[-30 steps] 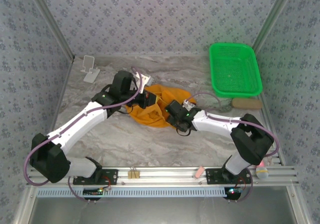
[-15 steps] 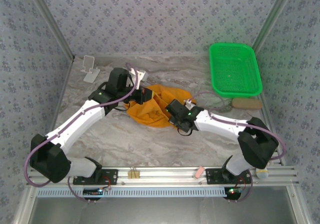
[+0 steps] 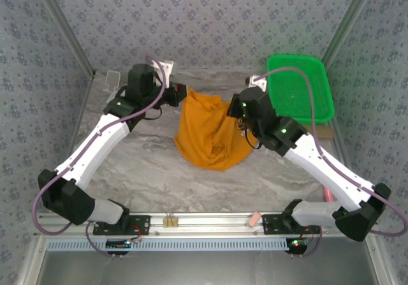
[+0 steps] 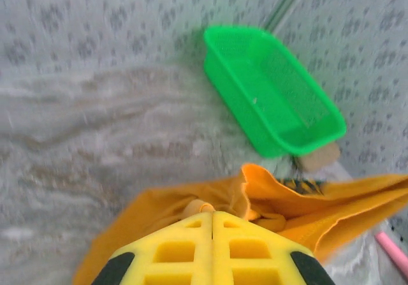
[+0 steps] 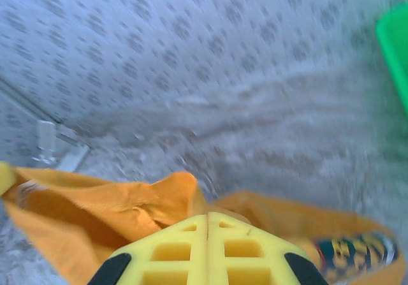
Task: Fold the inside-out t-shirt
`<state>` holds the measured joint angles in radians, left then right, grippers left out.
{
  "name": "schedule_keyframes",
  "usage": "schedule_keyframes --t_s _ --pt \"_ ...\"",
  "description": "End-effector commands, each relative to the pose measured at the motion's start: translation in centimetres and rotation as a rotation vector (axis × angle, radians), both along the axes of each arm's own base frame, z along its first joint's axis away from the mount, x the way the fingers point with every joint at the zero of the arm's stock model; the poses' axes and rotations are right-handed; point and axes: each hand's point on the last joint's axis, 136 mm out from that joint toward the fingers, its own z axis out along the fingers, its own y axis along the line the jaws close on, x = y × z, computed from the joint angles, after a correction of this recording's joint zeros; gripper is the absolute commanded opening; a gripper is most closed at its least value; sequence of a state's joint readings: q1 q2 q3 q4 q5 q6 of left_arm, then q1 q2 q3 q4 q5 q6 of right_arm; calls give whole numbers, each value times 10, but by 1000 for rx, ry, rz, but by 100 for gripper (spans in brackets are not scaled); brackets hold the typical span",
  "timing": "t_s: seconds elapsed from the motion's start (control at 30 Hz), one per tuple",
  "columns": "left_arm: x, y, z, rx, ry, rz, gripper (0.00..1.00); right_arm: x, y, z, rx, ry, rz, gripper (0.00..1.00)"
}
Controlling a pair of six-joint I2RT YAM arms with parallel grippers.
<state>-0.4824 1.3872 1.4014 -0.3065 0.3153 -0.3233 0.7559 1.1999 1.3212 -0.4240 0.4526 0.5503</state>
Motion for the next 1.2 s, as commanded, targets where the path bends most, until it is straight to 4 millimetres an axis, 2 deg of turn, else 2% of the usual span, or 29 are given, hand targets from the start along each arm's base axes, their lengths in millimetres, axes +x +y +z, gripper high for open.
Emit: schedule_keyframes --t_s 0.0,0.07,0.1,0.17,0.27,0.37,0.47,0.57,0.67,0.8,0.87,0.93,1.03,1.17 --pt "-2 11 50 -22 -154 36 0 -12 -14 51 -91 -182 50 0" --pt "-6 11 54 -29 -167 27 0 -18 -23 47 -92 -186 40 0" --pt "-10 11 51 -29 -165 16 0 -20 -30 36 -93 -154 27 0" --pt "-14 9 38 -25 -144 4 0 -22 -34 0 -108 -61 19 0" --pt "-20 4 -5 1 -63 -15 0 -33 -29 -89 -154 131 44 0" --pt "-38 -9 -65 19 38 -66 0 -58 -23 -176 -177 292 57 0" --pt "-61 -16 -122 73 116 -98 0 -85 -23 -235 -216 444 47 0" --pt "-79 -14 -165 104 199 -101 0 -105 -22 -266 -285 571 67 0" --pt "-88 -6 -198 122 274 -75 0 -112 -23 -281 -331 644 68 0" --pt "-92 7 -219 185 325 -28 1 -112 -24 -278 -370 675 56 0" --pt "-92 8 -220 184 328 -28 13 -110 -22 -275 -372 678 59 11" --pt "-93 7 -220 177 334 -24 28 -108 -22 -271 -368 685 51 24" --pt "-91 8 -221 172 341 -15 47 -104 -22 -264 -368 689 32 30" --pt "-85 11 -225 207 354 15 58 -97 -26 -263 -383 669 -16 41"
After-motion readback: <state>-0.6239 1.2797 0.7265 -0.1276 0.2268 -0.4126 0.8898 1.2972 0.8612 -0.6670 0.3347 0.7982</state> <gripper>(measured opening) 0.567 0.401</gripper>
